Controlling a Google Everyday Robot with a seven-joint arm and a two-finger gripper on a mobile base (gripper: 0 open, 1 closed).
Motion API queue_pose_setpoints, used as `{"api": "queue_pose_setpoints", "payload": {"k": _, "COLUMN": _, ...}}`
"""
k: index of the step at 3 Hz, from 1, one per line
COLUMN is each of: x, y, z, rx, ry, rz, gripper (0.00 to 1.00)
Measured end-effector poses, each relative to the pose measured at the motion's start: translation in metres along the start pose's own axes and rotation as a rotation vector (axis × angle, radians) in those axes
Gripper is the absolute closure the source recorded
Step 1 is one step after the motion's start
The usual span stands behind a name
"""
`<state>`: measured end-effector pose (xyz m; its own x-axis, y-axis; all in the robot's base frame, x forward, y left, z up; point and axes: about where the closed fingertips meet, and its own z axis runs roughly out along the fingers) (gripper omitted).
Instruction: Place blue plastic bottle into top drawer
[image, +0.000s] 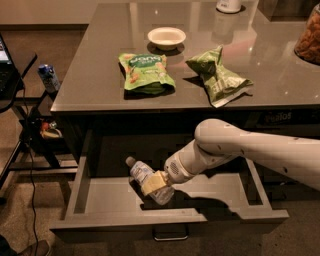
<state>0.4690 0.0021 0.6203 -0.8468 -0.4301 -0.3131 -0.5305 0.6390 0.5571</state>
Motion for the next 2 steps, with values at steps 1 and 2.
{"api": "queue_pose_setpoints", "payload": {"k": 1, "x": 0.0, "y": 0.0, "z": 0.0001, "rx": 0.0, "ry": 0.0, "rz": 0.0, "gripper": 0.0}}
{"api": "queue_pose_setpoints", "payload": {"k": 2, "x": 0.0, "y": 0.0, "z": 0.0001, "rx": 0.0, "ry": 0.0, "rz": 0.0, "gripper": 0.0}}
